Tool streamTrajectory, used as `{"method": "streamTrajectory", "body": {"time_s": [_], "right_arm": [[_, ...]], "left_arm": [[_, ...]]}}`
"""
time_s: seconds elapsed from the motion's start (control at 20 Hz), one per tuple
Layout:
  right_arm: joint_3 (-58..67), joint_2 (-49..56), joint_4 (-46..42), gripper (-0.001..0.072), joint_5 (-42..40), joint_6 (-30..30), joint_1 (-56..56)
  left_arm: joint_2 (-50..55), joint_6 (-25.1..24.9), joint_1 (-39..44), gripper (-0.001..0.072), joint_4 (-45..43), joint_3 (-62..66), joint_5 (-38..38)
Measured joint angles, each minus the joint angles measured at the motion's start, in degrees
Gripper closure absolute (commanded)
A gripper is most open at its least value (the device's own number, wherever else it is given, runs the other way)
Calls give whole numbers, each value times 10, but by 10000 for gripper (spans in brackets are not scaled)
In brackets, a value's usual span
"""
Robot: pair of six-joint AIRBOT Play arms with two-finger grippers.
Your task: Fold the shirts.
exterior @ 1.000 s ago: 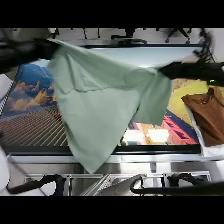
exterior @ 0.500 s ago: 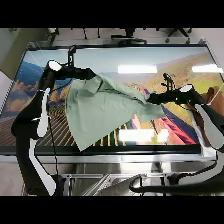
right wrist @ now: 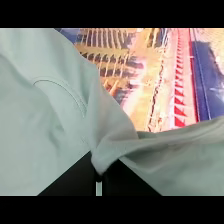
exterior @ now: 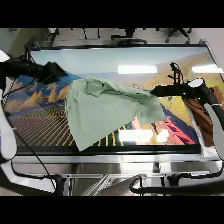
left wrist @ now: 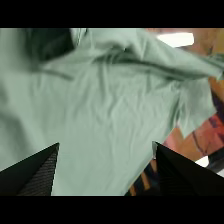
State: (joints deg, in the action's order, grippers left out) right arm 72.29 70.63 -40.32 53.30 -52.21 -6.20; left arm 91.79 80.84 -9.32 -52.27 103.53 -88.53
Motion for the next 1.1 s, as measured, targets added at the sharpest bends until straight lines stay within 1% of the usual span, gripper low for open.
{"method": "streamTrajectory", "body": {"time_s": [0.1,0.2,0.25,0.4,0.55,0.65,0.8,0.85,0.9,0.95,1.0,1.1], "right_arm": [[0,-6,0,688,7,0,-2],[0,-7,-1,688,15,0,-2],[0,-6,-1,687,18,0,-2],[0,-2,-1,687,23,0,-2],[0,-1,0,687,24,0,-2],[0,0,0,687,25,0,-2],[0,0,0,687,26,0,-2],[0,0,0,683,26,0,-2],[0,0,0,637,28,0,-2],[0,0,0,424,28,0,-3],[1,-1,0,268,34,0,-6],[10,-5,-10,242,51,5,-20]], "left_arm": [[-84,21,-10,56,-57,-120,-25],[-163,34,-14,56,-89,-255,-17],[-207,41,-14,57,-95,-338,0],[-298,47,-3,57,-81,-549,69],[-357,49,21,57,-49,-720,160],[-375,51,40,57,-24,-793,224],[-369,42,73,59,30,-843,304],[-358,38,85,242,46,-847,324],[-341,35,97,533,54,-846,348],[-323,30,105,700,54,-839,369],[-305,22,111,696,56,-827,377],[-271,5,117,697,57,-793,379]]}}
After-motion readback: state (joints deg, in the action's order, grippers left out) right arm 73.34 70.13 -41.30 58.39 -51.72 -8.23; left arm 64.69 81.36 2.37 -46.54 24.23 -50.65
